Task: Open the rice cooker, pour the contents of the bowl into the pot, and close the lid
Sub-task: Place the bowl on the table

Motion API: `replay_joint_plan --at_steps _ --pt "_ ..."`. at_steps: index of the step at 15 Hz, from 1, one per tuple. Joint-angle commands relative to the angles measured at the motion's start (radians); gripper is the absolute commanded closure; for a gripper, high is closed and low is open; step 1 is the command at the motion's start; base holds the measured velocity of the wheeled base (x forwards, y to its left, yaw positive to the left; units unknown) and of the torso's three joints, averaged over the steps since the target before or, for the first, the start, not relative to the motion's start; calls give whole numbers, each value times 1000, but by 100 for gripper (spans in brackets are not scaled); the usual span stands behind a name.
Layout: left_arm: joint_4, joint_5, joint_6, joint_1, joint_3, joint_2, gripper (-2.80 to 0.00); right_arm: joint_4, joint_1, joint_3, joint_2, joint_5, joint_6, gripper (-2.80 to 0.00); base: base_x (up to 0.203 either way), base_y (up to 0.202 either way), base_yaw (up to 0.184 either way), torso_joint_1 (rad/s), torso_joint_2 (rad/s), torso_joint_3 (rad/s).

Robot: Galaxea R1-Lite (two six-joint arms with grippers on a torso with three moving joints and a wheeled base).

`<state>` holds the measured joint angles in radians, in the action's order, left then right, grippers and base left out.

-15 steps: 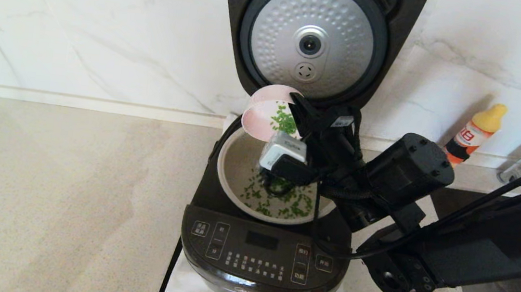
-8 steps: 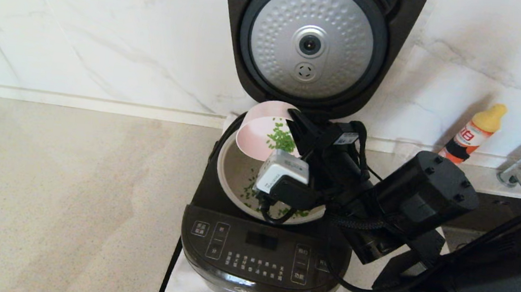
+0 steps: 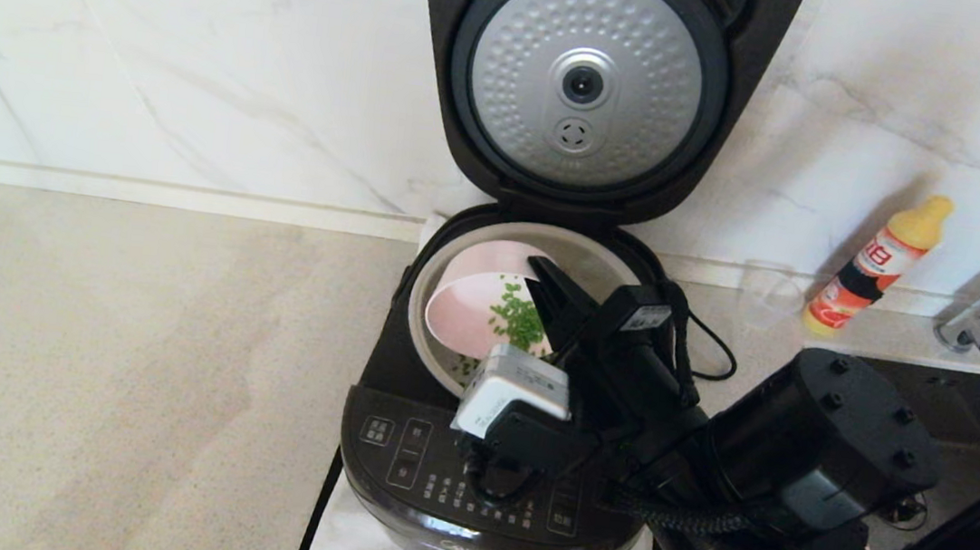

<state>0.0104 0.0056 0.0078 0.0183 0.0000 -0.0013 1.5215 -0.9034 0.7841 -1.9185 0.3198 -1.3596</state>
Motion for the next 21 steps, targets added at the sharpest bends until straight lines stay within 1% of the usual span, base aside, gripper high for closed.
replay_joint_plan --at_steps 1,9,11,12,14,16,18,21 --pt "0 1 0 0 9 0 0 9 -31 -29 7 7 5 0 0 0 0 0 0 0" --pt "0 1 0 0 9 0 0 9 -76 -60 50 32 10 0 0 0 0 0 0 0" --pt "0 1 0 0 9 0 0 9 -91 -56 62 69 29 0 0 0 0 0 0 0" --pt "0 1 0 0 9 0 0 9 -117 -68 80 88 37 0 0 0 0 0 0 0" --pt "0 1 0 0 9 0 0 9 -171 -114 102 140 59 0 0 0 0 0 0 0" --pt "0 1 0 0 9 0 0 9 -195 -152 116 175 69 0 0 0 0 0 0 0" --pt "0 1 0 0 9 0 0 8 -173 -122 111 184 68 0 0 0 0 0 0 0" --pt "0 1 0 0 9 0 0 8 -62 30 62 194 64 0 0 0 0 0 0 0"
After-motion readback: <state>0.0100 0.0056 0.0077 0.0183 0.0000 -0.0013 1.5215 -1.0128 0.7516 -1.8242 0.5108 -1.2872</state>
